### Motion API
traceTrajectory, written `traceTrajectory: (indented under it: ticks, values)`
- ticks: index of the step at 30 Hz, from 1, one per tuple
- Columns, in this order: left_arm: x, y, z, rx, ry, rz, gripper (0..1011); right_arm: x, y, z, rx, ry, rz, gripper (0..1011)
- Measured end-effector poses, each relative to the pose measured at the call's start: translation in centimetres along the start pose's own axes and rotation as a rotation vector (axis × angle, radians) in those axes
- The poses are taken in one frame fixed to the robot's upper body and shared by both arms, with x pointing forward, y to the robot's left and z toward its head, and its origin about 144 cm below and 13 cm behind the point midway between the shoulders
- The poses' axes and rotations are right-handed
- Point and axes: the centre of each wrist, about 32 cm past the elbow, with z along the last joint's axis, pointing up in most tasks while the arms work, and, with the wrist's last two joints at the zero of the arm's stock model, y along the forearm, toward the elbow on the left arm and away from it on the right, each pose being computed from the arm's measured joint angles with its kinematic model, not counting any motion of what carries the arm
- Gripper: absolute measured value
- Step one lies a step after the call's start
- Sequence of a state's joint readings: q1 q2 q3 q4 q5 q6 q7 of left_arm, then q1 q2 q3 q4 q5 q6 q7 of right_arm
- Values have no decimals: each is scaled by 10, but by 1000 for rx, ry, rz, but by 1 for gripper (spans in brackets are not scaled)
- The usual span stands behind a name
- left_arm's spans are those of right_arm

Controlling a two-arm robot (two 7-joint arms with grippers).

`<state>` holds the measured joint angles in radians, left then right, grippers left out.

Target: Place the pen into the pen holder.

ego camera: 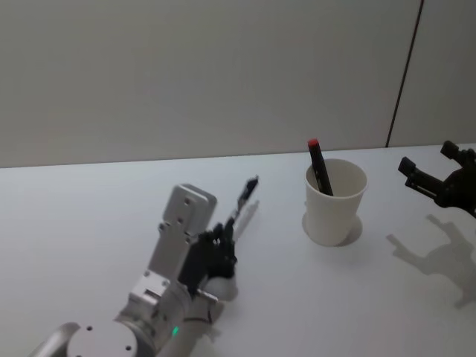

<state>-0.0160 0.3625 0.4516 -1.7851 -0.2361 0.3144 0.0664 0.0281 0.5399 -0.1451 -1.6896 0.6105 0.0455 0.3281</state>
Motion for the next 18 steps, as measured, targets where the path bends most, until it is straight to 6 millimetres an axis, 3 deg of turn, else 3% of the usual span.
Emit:
traceTrajectory:
  ticks: [18]
  values:
    - [23,1,19,-296,66,98,121,0,0,0,0,0,0,1001]
